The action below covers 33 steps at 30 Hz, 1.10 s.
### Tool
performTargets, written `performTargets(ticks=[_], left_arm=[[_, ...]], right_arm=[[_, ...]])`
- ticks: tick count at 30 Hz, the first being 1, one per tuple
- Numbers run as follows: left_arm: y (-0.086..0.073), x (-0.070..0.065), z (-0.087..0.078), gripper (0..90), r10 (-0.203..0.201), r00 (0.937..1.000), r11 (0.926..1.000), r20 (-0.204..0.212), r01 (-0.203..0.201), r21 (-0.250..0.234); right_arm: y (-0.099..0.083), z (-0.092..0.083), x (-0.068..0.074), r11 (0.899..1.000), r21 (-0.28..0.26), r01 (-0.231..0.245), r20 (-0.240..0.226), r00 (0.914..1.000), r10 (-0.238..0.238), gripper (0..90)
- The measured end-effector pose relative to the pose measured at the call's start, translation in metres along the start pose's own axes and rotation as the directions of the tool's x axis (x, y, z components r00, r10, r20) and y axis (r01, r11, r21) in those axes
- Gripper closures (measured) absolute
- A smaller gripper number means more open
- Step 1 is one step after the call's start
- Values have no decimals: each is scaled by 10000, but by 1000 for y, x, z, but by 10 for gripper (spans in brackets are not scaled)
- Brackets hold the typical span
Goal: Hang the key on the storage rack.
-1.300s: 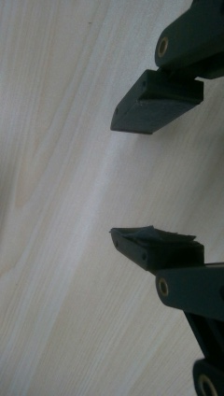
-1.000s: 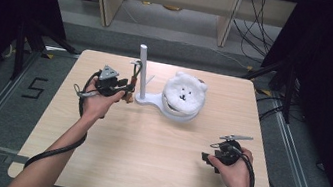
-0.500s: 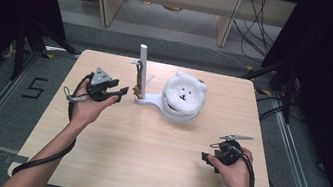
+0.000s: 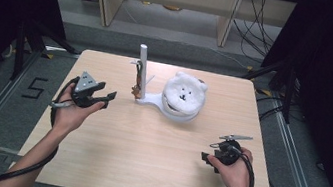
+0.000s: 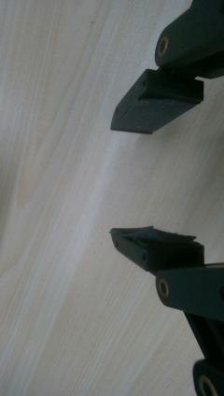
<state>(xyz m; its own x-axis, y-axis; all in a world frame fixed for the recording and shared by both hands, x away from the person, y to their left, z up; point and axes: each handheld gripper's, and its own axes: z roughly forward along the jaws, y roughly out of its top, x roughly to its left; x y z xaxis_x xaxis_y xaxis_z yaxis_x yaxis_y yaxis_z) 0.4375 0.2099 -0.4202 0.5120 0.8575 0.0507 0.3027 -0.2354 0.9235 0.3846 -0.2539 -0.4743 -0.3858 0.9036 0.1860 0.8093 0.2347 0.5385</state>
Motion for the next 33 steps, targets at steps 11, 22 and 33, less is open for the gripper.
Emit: performTargets(ticks=[11, 22, 33], left_arm=[[-20, 7, -31, 433, -290, 9994, 9994, -200, 287, -172], [-53, 3, -52, 418, -633, 9977, 9978, -254, 627, -205], [-111, -5, -60, 391, -1001, 9937, 9948, -510, 992, -209]], right_arm=[[-1, 2, 1, 9999, -168, -2, 75, 10000, 3, 418], [0, 1, 0, 9998, 201, 67, -258, 9996, -62, 416], [-2, 5, 4, 9998, -4, -188, -72, 9998, 188, 412]])
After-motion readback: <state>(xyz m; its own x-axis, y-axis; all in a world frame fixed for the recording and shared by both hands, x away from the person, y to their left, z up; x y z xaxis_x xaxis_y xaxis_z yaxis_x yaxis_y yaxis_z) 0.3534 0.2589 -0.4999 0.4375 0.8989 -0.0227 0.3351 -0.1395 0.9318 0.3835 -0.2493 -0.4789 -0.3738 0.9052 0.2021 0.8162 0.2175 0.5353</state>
